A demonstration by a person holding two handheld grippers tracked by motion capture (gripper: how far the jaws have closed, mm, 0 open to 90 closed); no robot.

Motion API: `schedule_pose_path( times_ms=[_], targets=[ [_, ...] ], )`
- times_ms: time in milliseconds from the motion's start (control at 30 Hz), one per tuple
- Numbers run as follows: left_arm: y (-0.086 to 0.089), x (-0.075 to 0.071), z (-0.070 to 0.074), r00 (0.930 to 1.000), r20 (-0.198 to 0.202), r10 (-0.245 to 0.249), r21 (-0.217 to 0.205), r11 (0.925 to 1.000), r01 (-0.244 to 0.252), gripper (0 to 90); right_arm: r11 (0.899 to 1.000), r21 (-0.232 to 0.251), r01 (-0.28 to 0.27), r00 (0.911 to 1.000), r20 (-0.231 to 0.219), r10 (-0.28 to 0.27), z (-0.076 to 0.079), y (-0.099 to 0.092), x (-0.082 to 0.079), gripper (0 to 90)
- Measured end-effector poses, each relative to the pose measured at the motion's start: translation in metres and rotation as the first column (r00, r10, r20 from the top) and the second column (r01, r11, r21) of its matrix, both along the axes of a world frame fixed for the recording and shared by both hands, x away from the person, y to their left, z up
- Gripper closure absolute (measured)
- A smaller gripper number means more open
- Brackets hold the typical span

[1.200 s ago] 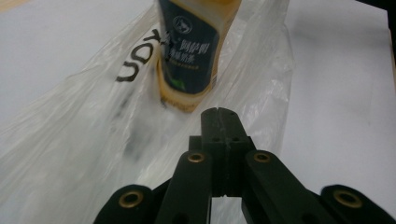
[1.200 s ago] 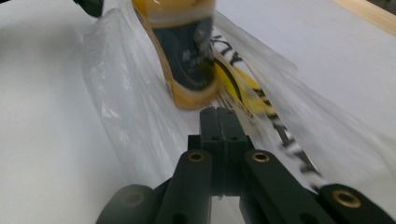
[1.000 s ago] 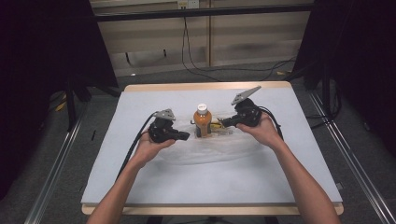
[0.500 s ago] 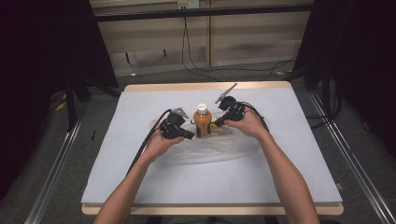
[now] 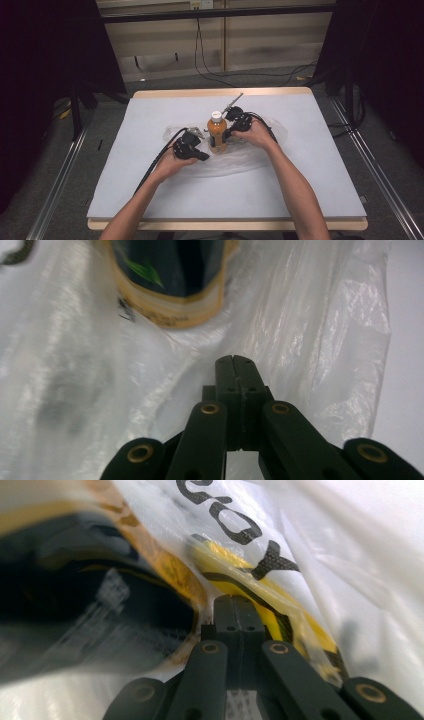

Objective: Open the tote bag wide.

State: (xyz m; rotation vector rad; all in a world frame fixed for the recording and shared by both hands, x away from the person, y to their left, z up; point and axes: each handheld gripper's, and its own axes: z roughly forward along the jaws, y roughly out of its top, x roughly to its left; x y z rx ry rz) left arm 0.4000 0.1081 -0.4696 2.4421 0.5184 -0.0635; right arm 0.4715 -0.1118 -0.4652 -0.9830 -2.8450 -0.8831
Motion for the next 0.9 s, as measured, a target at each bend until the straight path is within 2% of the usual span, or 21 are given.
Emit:
schedule_pose_path(
  times_ms=[33, 67, 133, 200, 333, 367, 400, 500, 533, 567, 633, 667, 767, 900],
  targets=[
    [0.000, -0.001, 0.001, 1.0000, 0.001, -0.004, 0.009, 0.9999, 0.004, 90.0, 1.000, -0.007, -0.001, 1.0000, -0.003, 0.001, -0.002, 0.001, 0.001, 90.0],
    [0.000, -0.002, 0.000, 1.0000, -0.001, 0.000, -0.001, 1.0000, 0.000, 90.0, 1.000, -0.002, 0.003, 1.0000, -0.004, -0.003, -0.003, 0.002, 0.002, 90.0],
    [0.000, -0.003, 0.001, 0.9998, 0.000, -0.019, 0.015, 0.9997, 0.019, 90.0, 1.000, -0.001, 0.014, 0.9999, 0.000, -0.014, -0.003, 0.002, 0.006, 90.0],
    [-0.002, -0.005, 0.002, 0.9994, 0.004, -0.036, 0.024, 0.9991, 0.036, 90.0, 0.999, 0.006, 0.041, 0.9991, -0.007, -0.041, -0.004, 0.002, 0.012, 90.0],
    [-0.003, -0.012, 0.002, 0.9984, 0.011, -0.056, 0.020, 0.9983, 0.055, 90.0, 0.997, 0.030, 0.072, 0.9971, -0.028, -0.071, -0.005, 0.001, 0.019, 90.0],
    [-0.004, -0.015, 0.002, 0.9988, 0.016, -0.047, 0.019, 0.9988, 0.046, 90.0, 0.996, 0.033, 0.078, 0.9966, -0.031, -0.077, -0.006, 0.000, 0.022, 90.0],
    [-0.004, -0.017, 0.003, 0.9986, 0.021, -0.048, 0.030, 0.9984, 0.047, 90.0, 0.996, 0.032, 0.089, 0.9957, -0.029, -0.088, -0.006, 0.001, 0.023, 90.0],
    [-0.006, -0.022, 0.002, 0.9984, 0.013, -0.055, 0.017, 0.9984, 0.054, 90.0, 0.993, 0.025, 0.116, 0.9931, -0.024, -0.115, -0.005, 0.004, 0.027, 90.0],
    [-0.006, -0.023, 0.003, 0.9968, 0.022, -0.076, 0.027, 0.9968, 0.076, 90.0, 0.993, 0.021, 0.120, 0.9926, -0.016, -0.120, -0.005, 0.005, 0.027, 90.0],
    [-0.006, -0.025, 0.002, 0.9971, 0.016, -0.075, 0.014, 0.9971, 0.074, 90.0, 0.991, 0.025, 0.134, 0.9908, -0.021, -0.134, -0.005, 0.006, 0.027, 90.0],
    [-0.006, -0.027, 0.002, 0.9957, 0.013, -0.091, 0.015, 0.9957, 0.091, 90.0, 0.989, 0.030, 0.143, 0.9895, -0.024, -0.143, -0.006, 0.006, 0.029, 90.0],
    [-0.007, -0.028, 0.002, 0.9954, 0.027, -0.092, 0.022, 0.9956, 0.091, 90.0, 0.988, 0.032, 0.150, 0.9884, -0.025, -0.150, -0.006, 0.006, 0.030, 90.0],
    [-0.008, -0.031, 0.003, 0.9940, 0.025, -0.106, 0.023, 0.9941, 0.106, 90.0, 0.981, 0.036, 0.188, 0.9821, -0.015, -0.188, -0.007, 0.008, 0.034, 90.0],
    [-0.009, -0.035, 0.003, 0.9920, 0.025, -0.124, 0.028, 0.9920, 0.123, 90.0, 0.977, 0.035, 0.212, 0.9772, -0.008, -0.212, -0.007, 0.010, 0.037, 90.0]
  ],
)
